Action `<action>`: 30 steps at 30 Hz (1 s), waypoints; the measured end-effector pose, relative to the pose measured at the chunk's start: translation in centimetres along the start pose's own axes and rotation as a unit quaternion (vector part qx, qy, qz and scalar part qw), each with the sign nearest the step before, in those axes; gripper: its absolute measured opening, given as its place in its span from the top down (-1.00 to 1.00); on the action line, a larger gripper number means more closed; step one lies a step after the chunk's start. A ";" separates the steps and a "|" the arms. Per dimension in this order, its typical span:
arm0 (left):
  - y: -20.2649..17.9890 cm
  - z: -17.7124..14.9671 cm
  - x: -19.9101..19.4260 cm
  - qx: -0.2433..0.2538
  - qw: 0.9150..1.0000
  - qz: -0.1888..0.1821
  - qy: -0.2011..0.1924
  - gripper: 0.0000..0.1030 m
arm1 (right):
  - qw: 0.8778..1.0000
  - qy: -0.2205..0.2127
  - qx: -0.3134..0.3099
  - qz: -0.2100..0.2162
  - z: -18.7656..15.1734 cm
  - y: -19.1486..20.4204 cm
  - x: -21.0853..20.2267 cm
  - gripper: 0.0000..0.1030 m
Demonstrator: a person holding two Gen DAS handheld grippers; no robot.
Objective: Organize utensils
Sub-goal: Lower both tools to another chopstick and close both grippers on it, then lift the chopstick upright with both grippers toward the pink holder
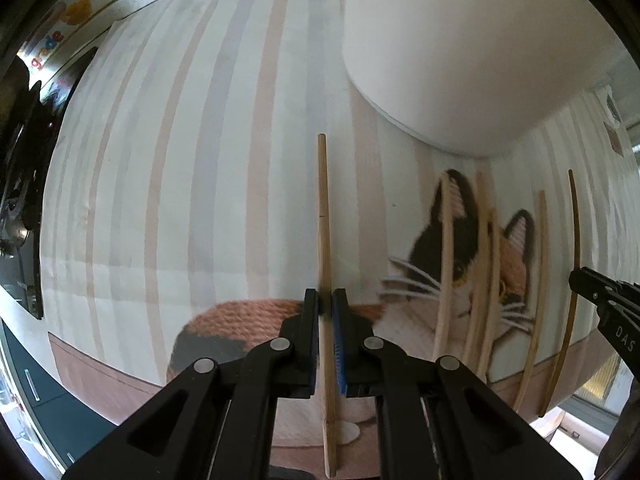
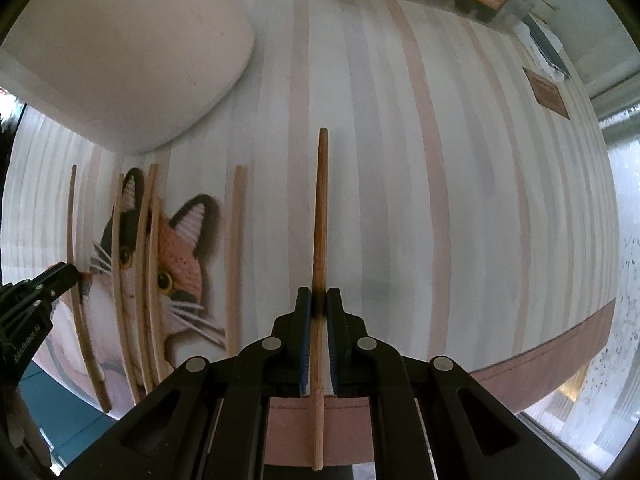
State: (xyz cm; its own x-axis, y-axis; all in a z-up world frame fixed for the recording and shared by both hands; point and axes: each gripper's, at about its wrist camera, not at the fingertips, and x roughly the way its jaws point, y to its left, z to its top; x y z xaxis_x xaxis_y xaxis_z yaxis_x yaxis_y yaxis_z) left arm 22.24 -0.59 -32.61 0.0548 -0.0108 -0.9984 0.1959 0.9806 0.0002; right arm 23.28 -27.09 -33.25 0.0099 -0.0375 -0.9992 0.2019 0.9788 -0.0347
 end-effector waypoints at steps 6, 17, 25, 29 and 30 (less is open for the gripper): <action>1.1 2.7 0.2 0.002 1.000 -0.004 0.008 0.88 | 1.000 0.015 -0.009 -0.004 2.0 1.6 0.9 0.84; -1.3 4.2 1.0 -0.006 1.000 -0.001 0.007 0.88 | 0.999 0.024 -0.020 -0.006 3.7 3.0 0.5 0.83; -1.1 3.4 0.0 -0.018 0.999 0.021 -0.025 0.90 | 1.000 -0.004 0.004 -0.006 0.9 1.7 -0.7 0.86; -0.8 3.6 -2.7 -0.024 0.997 0.034 -0.066 0.91 | 0.999 -0.040 0.015 -0.004 -0.2 1.1 -2.5 0.86; -0.6 3.6 -3.5 -0.025 0.996 0.036 -0.077 0.91 | 0.998 -0.052 0.017 -0.004 -0.4 1.0 -3.3 0.86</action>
State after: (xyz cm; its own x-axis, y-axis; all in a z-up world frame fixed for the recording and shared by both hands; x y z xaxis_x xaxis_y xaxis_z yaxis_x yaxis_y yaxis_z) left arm 25.47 -1.88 -28.87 0.2173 0.0337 -0.9755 0.1365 0.9885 0.0645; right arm 23.02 -25.93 -29.96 0.1100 -0.0685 -0.9916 0.2356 0.9710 -0.0409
